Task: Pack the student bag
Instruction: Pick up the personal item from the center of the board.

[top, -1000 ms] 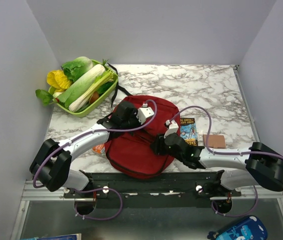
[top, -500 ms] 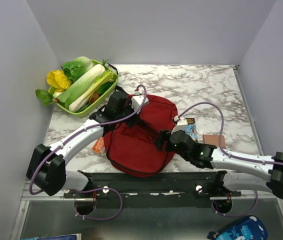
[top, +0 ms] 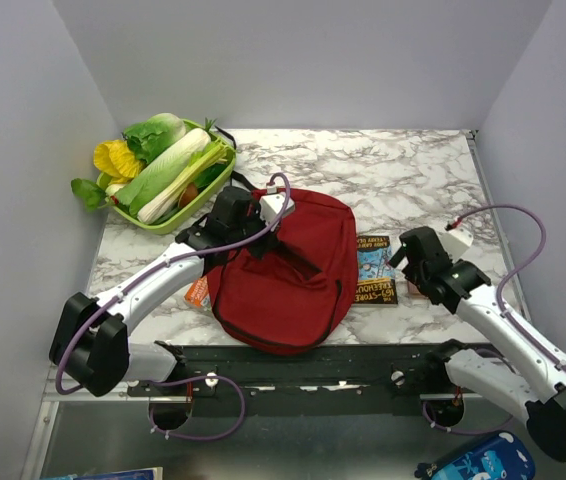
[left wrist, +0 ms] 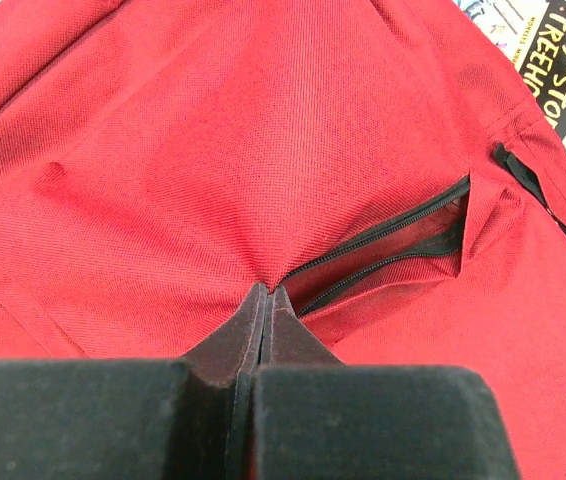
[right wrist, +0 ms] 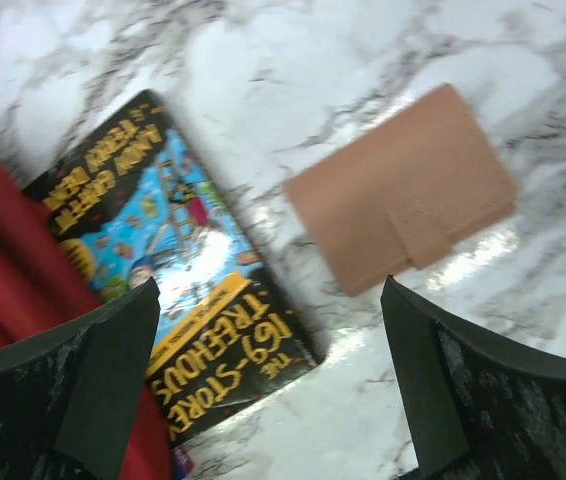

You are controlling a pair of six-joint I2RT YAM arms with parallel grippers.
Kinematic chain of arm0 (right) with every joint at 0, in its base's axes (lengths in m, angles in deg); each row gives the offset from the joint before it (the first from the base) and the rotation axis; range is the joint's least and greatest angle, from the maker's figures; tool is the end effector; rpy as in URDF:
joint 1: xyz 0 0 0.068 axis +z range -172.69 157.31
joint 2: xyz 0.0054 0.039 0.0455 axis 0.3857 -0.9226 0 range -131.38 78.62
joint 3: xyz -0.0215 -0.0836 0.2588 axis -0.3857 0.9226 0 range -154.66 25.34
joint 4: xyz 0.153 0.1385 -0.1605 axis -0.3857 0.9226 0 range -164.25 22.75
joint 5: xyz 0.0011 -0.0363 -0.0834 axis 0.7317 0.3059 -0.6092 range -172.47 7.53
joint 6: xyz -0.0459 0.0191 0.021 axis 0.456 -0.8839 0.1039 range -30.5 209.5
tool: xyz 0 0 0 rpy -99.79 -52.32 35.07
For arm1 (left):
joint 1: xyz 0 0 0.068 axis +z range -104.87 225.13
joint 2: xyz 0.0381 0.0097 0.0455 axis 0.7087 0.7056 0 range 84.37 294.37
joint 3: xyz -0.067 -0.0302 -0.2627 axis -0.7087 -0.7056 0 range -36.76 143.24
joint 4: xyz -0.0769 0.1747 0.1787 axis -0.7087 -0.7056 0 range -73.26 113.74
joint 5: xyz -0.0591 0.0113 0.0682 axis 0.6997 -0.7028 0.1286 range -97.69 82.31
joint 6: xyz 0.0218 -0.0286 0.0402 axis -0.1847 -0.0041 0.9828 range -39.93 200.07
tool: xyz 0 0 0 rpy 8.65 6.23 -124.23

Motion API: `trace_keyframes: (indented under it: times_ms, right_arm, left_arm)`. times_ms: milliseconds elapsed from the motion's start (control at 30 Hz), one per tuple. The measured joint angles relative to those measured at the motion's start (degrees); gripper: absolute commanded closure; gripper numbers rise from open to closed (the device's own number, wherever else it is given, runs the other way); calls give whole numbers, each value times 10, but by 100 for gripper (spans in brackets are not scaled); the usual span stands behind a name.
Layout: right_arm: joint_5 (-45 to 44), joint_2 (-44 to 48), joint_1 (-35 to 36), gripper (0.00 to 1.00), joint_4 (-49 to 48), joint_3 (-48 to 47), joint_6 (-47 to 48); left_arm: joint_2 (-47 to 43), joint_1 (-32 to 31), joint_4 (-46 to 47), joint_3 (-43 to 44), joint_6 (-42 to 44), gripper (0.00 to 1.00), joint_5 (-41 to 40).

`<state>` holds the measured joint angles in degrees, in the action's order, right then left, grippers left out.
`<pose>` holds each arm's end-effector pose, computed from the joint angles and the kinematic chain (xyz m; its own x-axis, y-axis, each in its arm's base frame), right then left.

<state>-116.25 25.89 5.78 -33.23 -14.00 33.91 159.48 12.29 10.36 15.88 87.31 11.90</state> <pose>0.1613 0.0648 0.2409 -0.4961 0.5111 -0.7019 0.5267 0.8198 0.2247 0.2361 -0.1666 0.2674 -0.3951 0.3962 -0.8288 0.7953 0.5991 -0.0927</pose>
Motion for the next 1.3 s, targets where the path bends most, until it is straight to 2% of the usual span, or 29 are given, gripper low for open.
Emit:
trace_keyframes:
  times_ms: [200, 367, 467, 667, 900, 1167, 1300]
  right_arm:
    - [10, -27, -94, 0, 46, -1, 2]
    - [26, -149, -140, 0, 56, -37, 17]
    - [37, -213, -147, 0, 50, -54, 23]
    - [52, -268, -158, 1, 38, -56, 28]
    - [81, -292, -168, 14, 25, -65, 50]
    - [110, -319, -169, 14, 8, -81, 68]
    - [116, -320, -170, 22, 6, -81, 75]
  left_arm:
    - [-4, 0, 2, -10, 3, 100, 0]
    - [-7, 0, 3, -10, 4, 100, 0]
    - [-9, 0, 3, -11, 4, 100, 0]
    - [-12, 0, 4, -14, 5, 100, 0]
    - [-25, 0, 2, -14, 11, 100, 0]
    - [-33, 0, -8, -14, 15, 100, 0]
    - [-37, 0, -13, -14, 16, 100, 0]
